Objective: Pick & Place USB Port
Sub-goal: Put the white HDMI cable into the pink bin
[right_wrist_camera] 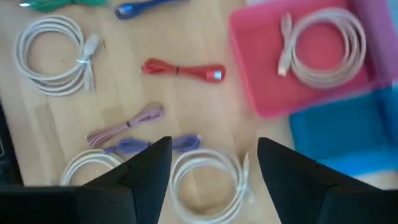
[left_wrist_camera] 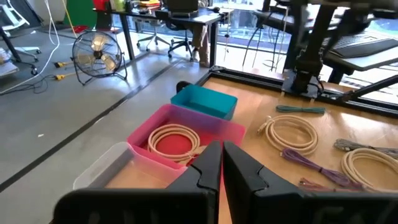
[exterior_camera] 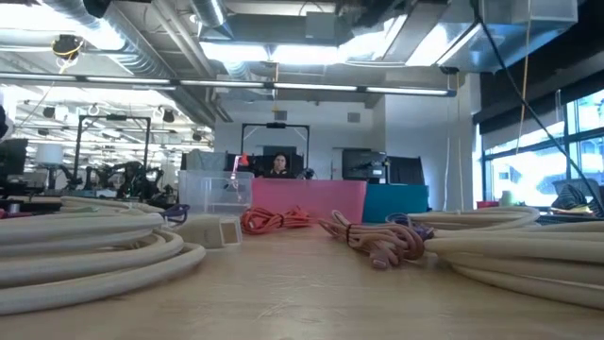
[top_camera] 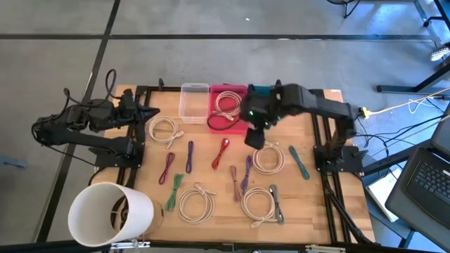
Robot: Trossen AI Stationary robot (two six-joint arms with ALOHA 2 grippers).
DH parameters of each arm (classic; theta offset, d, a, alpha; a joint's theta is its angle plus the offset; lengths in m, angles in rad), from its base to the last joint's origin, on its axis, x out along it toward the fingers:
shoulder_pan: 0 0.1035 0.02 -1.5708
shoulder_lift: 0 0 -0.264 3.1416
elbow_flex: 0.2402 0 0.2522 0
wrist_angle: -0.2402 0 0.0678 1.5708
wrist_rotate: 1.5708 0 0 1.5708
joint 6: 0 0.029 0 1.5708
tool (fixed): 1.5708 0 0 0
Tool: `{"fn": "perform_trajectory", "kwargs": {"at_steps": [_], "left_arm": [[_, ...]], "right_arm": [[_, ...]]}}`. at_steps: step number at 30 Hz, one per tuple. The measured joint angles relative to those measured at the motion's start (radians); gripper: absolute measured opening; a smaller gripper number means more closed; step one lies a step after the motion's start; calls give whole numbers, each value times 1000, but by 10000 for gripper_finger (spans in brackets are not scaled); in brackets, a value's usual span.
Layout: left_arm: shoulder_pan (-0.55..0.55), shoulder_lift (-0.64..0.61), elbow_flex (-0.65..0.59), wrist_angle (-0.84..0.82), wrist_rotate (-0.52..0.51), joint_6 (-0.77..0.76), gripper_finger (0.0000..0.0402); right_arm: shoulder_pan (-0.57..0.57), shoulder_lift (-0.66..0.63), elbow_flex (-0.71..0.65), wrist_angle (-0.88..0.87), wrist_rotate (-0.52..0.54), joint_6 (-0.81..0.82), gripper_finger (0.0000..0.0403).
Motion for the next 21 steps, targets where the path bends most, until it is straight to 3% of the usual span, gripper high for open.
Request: {"fn": "perform_trajectory", "kwargs": {"at_steps": [6, 10, 16, 21], "left_arm": [[0, -34, 0, -77, 1, -19, 8], [0, -53, 0, -128, 2, -50, 8], [0, -60, 0, -155, -3, -51, 8], [0, -60, 0, -168, -3, -51, 8]], "right_arm": [[102, -148, -306, 0, 0, 269, 239], [121, -244, -554, 10, 21, 330, 239], [39, -320, -877, 193, 8, 231, 239], [-47, -316, -1056, 400, 1, 59, 239]]}}
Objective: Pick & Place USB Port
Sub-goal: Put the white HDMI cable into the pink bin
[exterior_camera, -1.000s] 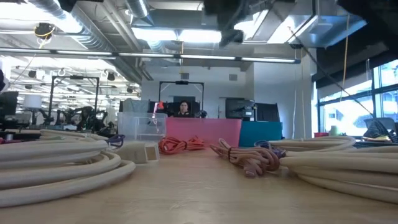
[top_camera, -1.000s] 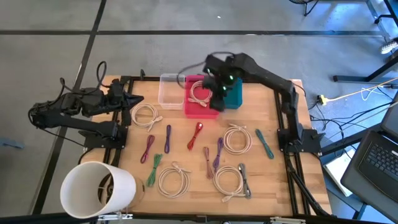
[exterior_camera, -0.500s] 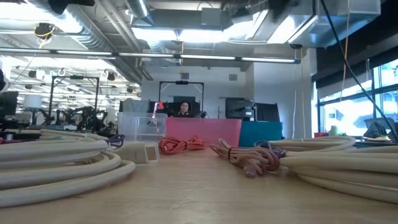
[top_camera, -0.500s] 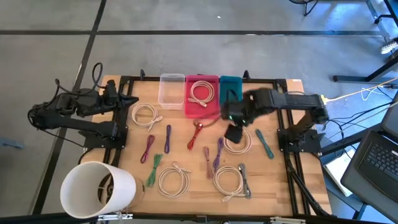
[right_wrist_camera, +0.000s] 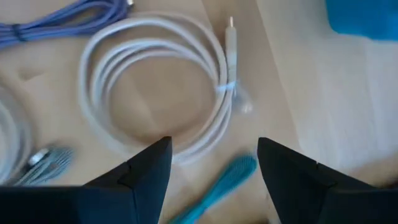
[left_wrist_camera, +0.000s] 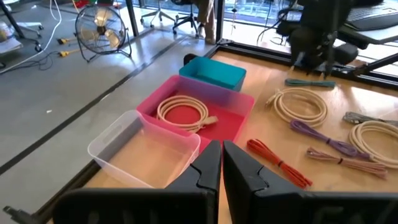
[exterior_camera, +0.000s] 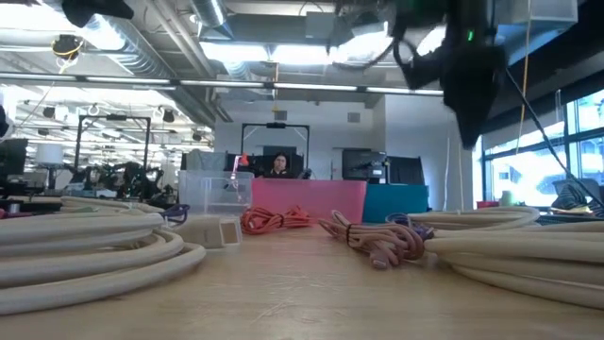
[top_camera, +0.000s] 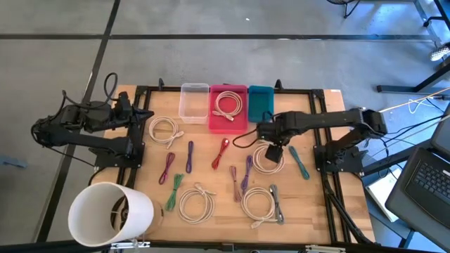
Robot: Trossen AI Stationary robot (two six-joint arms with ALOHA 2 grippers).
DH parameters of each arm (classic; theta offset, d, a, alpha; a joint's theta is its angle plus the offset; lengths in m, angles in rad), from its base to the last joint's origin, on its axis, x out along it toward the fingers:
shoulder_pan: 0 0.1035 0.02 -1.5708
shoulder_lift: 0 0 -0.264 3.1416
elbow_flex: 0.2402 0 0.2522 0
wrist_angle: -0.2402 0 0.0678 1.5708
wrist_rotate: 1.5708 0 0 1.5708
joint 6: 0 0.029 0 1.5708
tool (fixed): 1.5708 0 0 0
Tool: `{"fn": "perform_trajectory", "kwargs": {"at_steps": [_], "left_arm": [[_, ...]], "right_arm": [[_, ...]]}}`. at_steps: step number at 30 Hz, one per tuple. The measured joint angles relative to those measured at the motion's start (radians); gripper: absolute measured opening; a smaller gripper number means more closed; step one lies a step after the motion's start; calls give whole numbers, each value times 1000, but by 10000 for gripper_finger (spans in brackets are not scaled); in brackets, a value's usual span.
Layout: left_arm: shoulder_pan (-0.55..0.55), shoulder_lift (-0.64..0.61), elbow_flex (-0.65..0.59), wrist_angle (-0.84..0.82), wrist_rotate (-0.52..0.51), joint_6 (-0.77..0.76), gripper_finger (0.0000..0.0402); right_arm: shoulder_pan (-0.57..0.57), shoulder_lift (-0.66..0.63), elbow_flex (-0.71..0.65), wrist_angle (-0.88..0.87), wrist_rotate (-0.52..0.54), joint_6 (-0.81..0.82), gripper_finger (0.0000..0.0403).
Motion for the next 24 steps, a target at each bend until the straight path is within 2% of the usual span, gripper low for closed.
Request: {"fn": "perform_trajectory", "kwargs": {"at_steps": [6, 11, 18, 24], "left_arm": [[0, 0, 0, -2, -1, -3, 8], [0, 0, 0, -1, -32, -4, 8], [0, 0, 0, 0, -63, -3, 8], [0, 0, 0, 0, -62, -26, 8]], "right_arm": [[-81, 2, -159, 180, -31, -79, 239], [-103, 2, -275, 343, -83, -101, 239], [-103, 2, -376, 539, -78, -106, 239], [-104, 18, -411, 598, -18, -126, 222]]}}
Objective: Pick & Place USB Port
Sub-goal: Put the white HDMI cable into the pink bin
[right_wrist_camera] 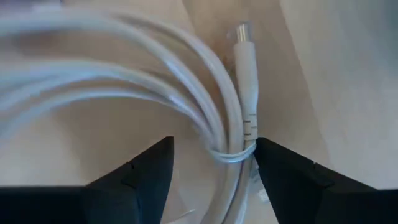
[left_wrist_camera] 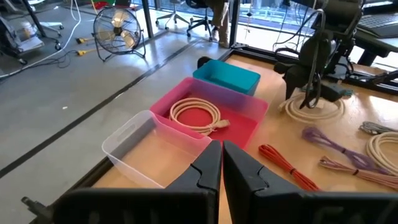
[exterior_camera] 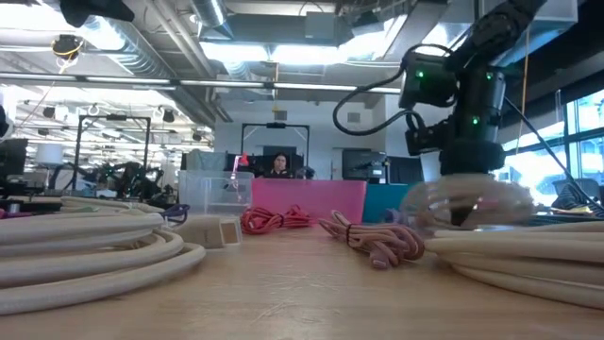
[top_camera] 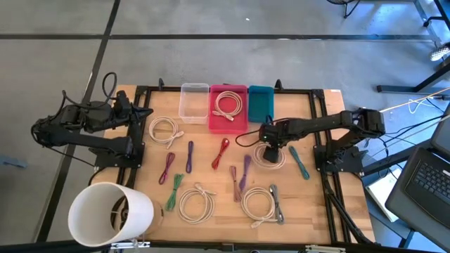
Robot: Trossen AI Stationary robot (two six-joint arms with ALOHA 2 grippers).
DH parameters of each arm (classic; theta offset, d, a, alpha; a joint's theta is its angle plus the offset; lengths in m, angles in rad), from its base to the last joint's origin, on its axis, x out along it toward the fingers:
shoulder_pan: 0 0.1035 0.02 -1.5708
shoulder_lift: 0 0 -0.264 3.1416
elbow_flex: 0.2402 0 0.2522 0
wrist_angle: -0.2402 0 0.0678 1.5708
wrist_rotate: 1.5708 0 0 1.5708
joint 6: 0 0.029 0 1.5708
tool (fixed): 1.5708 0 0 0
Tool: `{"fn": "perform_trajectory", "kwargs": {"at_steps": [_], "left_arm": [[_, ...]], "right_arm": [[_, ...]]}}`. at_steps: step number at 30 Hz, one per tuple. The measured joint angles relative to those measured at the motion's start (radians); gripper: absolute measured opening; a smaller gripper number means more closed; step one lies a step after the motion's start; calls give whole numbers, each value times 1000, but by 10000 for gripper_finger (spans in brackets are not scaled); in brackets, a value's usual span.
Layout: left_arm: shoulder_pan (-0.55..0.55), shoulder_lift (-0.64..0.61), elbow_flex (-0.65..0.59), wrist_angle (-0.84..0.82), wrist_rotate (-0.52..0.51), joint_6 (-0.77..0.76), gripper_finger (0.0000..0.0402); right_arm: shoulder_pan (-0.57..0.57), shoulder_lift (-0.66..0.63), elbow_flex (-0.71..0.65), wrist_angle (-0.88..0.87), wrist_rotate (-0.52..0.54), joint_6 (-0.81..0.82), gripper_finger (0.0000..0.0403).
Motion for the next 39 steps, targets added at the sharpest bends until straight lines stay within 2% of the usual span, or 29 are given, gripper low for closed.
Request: {"fn": "perform_trajectory", "kwargs": {"at_steps": [5, 10, 14, 19, 23, 27, 30, 33, 39], "left_arm": [[0, 0, 0, 0, 1, -22, 8], [0, 0, 0, 0, 3, -27, 8], [0, 0, 0, 0, 2, -27, 8], [0, 0, 0, 0, 2, -27, 8], [0, 0, 0, 0, 2, -27, 8], [0, 0, 0, 0, -10, -27, 8], [0, 0, 0, 0, -17, -27, 8], [0, 0, 0, 0, -17, -27, 8], [0, 0, 0, 1, -24, -55, 8]], "right_arm": [[0, 12, -13, 56, 16, 3, 162], [0, 15, -12, 57, -8, 60, 55], [19, 3, 9, -19, -30, 105, 58], [78, -58, 134, -218, -7, 128, 58], [133, -102, 330, -342, 33, 150, 58], [134, -106, 550, -306, 45, 87, 58], [77, -80, 680, -210, 49, -24, 58], [-29, -15, 790, -180, 37, -154, 58], [-242, 227, 1077, -202, -131, -312, 58]]}}
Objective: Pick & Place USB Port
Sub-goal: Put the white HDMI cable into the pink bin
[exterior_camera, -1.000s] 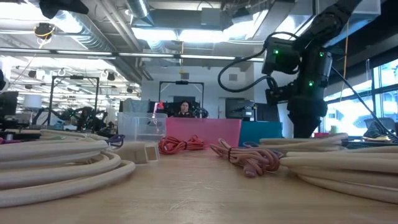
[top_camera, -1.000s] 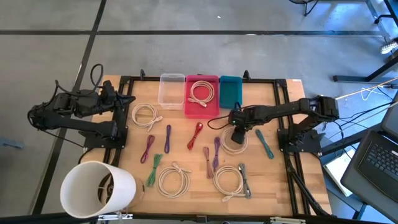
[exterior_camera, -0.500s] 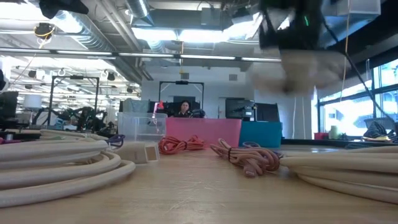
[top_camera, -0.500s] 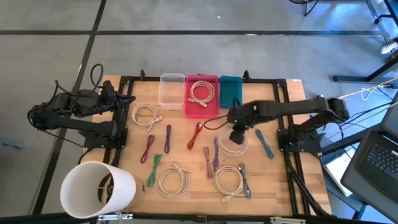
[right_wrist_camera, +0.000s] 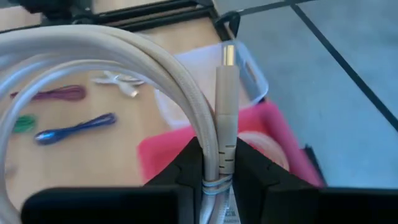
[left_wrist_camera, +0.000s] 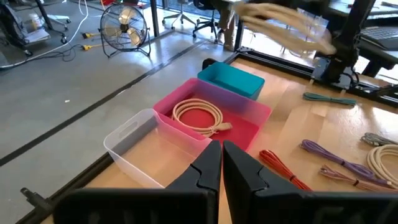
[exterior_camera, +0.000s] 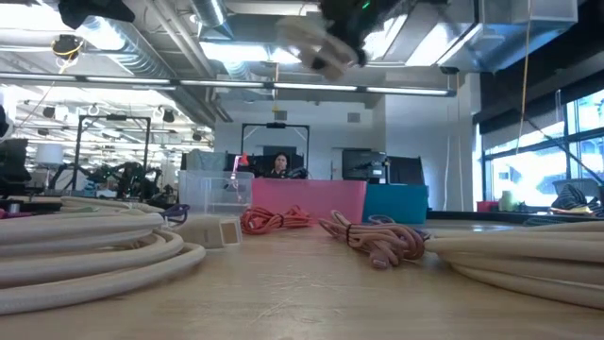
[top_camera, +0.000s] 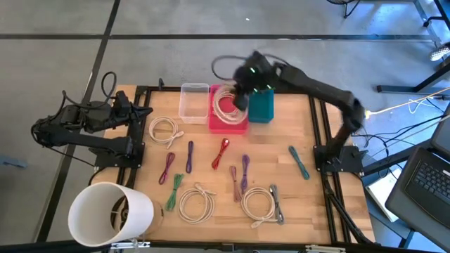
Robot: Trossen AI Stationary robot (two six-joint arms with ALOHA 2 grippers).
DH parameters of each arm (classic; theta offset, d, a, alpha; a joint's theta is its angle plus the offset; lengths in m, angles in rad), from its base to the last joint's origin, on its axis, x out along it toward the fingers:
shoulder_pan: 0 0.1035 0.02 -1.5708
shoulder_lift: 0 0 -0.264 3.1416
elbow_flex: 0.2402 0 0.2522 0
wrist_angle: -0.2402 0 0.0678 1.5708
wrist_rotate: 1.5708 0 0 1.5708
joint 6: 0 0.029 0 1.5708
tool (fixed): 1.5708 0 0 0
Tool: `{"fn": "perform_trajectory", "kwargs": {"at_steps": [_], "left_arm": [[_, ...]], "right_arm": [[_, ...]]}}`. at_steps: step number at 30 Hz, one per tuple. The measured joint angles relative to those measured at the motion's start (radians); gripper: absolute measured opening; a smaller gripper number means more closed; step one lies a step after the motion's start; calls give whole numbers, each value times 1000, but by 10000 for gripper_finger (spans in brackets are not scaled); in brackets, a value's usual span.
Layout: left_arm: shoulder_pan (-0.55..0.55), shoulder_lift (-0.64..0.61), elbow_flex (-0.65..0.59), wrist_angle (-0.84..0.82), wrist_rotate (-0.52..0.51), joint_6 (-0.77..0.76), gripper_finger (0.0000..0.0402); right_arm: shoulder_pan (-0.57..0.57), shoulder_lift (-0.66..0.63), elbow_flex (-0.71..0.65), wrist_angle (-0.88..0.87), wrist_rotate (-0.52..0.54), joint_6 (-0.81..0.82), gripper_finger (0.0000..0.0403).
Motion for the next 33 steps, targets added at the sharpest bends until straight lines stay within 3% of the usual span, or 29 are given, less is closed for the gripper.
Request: {"fn": "perform_trajectory", "kwargs": {"at_steps": [6, 9, 17, 26, 33], "left_arm": [[0, 0, 0, 0, -1, -26, 8], [0, 0, 0, 0, -4, -26, 8], [0, 0, 0, 0, -30, -2, 8], [0, 0, 0, -1, -50, 10, 8], [0, 0, 0, -4, -50, 10, 8]], "right_arm": [[-108, 322, 428, -280, -36, -127, 58], [-161, 461, 543, -437, -87, -130, 58], [-207, 575, 403, -395, -141, -169, 58], [-196, 649, 371, -213, -107, -190, 58], [-198, 701, 371, -180, -36, -196, 58]]}}
